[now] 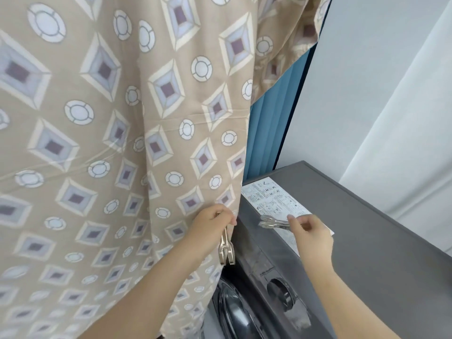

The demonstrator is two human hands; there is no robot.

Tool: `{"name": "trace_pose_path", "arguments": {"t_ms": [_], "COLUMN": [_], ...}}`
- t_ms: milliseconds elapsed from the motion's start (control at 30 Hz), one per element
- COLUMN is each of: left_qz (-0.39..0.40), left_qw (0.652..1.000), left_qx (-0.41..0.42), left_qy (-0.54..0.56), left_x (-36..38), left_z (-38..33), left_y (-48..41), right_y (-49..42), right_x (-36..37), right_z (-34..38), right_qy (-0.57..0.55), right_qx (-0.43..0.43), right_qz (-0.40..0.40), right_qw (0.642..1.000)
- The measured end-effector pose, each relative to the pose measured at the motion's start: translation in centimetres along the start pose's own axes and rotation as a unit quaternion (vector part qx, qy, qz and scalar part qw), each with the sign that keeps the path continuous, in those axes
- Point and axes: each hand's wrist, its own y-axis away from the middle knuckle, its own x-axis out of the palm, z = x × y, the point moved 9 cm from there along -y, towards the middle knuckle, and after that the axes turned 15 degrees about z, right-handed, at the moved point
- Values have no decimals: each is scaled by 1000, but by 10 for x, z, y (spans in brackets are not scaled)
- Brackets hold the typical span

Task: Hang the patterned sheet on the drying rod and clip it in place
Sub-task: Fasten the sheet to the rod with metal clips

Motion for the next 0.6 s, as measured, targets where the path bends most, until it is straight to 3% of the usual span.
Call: {"name": "trace_pose_path", "arguments": {"t_ms": [133,300,600], "left_qz": [-39,-107,-253], "left_qw": [999,994,966], "left_qx": [-15,-27,-38], "left_qy": [29,18,-13], "left_x": [-30,-90,-253], "left_z": [21,39,71], "left_y": [29,99,308], "right_y": [36,91,236], "right_x": [35,120,323], "right_z": [46,105,224], "right_qy": [-83,-143,-192], "right_qx": [-53,-118,-202], "right_qz": [33,140,306], "right_qw": [995,973,910]}}
